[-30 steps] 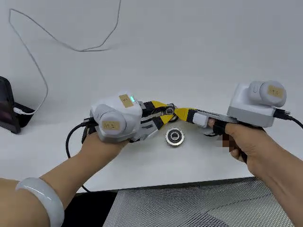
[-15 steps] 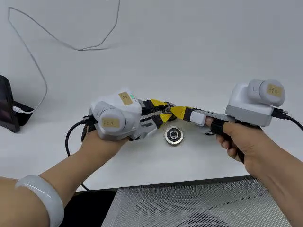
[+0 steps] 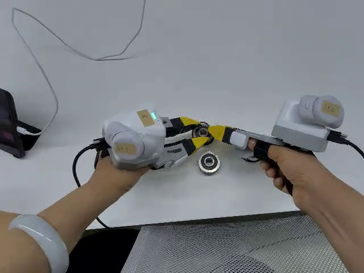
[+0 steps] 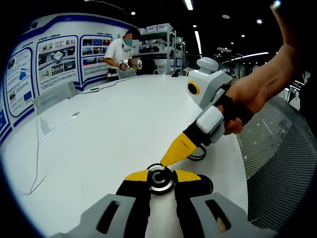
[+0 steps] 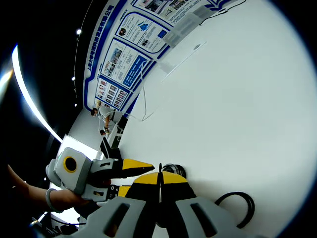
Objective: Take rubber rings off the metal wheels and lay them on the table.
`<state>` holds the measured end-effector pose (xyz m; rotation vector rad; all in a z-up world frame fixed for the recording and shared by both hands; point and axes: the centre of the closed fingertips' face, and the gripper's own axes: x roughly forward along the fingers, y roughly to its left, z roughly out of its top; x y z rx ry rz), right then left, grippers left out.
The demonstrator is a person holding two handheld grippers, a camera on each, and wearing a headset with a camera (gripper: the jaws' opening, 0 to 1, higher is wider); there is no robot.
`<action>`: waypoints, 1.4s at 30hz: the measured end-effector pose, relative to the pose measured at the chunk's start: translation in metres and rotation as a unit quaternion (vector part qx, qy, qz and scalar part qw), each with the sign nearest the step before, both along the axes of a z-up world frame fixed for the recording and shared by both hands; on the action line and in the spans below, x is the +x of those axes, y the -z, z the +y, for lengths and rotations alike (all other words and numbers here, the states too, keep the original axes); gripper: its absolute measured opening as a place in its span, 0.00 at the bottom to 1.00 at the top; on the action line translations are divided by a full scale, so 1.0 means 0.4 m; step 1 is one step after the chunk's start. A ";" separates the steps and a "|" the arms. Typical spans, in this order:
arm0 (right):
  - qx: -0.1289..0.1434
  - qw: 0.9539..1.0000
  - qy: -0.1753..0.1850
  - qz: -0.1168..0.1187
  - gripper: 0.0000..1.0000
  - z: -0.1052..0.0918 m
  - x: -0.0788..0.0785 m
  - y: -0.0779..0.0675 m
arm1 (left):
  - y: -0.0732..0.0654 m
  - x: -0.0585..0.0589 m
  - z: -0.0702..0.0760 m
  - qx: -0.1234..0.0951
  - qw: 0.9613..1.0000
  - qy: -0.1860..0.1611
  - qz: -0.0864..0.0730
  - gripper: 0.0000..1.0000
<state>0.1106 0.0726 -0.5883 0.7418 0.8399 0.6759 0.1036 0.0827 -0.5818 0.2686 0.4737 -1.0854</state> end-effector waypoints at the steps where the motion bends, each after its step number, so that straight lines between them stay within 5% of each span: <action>1: 0.000 1.000 0.000 0.000 0.01 0.001 -0.001 -0.001 | -0.003 -0.002 0.006 0.001 1.000 -0.002 -0.003 0.20; 11: 0.003 1.000 -0.003 -0.003 0.02 0.007 -0.011 -0.019 | 0.020 -0.016 0.077 0.018 0.999 -0.032 0.004 0.22; 25: 0.031 0.999 0.009 -0.007 0.02 -0.001 -0.034 -0.076 | 0.017 -0.035 0.114 0.012 0.999 -0.049 0.007 0.27; 33: 0.029 0.999 0.028 -0.003 0.02 -0.070 -0.060 -0.088 | 0.021 -0.056 0.131 0.006 0.998 -0.057 0.014 0.33; 42: 0.026 0.997 0.071 0.032 0.02 -0.172 -0.090 -0.040 | 0.006 -0.069 0.134 -0.019 0.998 -0.059 0.013 0.40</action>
